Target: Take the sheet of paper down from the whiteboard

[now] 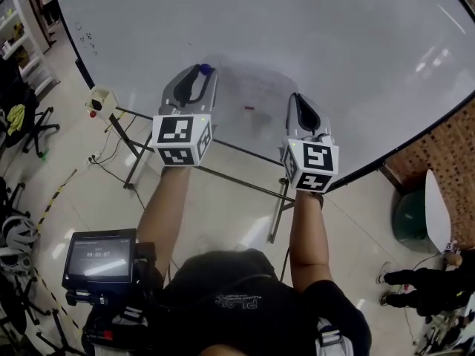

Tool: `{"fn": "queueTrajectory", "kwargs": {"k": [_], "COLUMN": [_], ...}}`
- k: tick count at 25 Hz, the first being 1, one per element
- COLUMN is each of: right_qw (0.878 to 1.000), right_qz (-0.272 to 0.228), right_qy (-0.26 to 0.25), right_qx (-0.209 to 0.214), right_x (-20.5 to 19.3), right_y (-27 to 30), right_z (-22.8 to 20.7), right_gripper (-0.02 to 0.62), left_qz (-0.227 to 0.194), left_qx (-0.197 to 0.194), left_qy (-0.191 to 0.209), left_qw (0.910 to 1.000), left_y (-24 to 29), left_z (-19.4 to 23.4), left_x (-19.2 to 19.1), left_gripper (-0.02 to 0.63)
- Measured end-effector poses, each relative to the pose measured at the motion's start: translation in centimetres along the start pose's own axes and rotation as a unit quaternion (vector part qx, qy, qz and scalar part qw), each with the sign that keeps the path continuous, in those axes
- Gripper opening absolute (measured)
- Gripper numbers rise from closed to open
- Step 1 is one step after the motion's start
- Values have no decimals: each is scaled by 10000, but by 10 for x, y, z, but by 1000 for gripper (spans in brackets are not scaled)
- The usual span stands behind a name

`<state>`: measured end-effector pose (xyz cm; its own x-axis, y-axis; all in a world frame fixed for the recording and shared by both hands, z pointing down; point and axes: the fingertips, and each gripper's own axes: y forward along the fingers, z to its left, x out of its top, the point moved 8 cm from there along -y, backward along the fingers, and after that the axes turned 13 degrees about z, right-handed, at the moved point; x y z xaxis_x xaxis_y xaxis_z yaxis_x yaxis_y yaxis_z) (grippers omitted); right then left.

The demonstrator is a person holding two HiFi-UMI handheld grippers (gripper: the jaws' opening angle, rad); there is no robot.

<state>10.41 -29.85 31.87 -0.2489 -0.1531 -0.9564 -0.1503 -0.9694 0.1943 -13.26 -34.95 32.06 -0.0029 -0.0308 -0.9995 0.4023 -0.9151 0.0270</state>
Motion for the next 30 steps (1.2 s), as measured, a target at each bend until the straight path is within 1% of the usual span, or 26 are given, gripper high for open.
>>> {"fn": "queueTrajectory", "kwargs": {"k": [5, 7, 9, 12, 14, 18, 22, 25, 30], "right_qw": [9995, 9989, 9983, 9977, 9974, 9965, 9959, 9954, 9957], "right_qz": [172, 239, 339, 372, 364, 355, 309, 248, 320], "right_qy": [191, 312, 389, 449, 489, 508, 542, 584, 525], "right_qx": [201, 239, 277, 347, 394, 561, 659, 724, 691], "right_x": [-31, -43, -55, -70, -84, -104, -117, -121, -125], "right_y": [5, -2, -21, -63, -84, -104, -140, -152, -146], "right_z": [22, 26, 22, 10, 7, 12, 12, 15, 20], "right_gripper": [12, 12, 12, 12, 12, 12, 12, 12, 12], "left_qz": [229, 312, 407, 508, 587, 704, 787, 777, 789], "left_qx": [191, 290, 368, 470, 532, 675, 768, 846, 935], "left_qy": [-179, -229, -267, -320, -289, -167, -101, -64, -24], "left_qw": [9994, 9988, 9981, 9971, 9964, 9951, 9939, 9934, 9925], "left_y": [-19, -29, -44, -73, -89, -117, -151, -167, -167], "left_z": [12, 9, -8, -51, -76, -104, -132, -140, -135], "left_x": [-30, -37, -40, -45, -55, -77, -88, -90, -91], "left_gripper": [123, 123, 123, 123, 123, 124, 123, 123, 123]}}
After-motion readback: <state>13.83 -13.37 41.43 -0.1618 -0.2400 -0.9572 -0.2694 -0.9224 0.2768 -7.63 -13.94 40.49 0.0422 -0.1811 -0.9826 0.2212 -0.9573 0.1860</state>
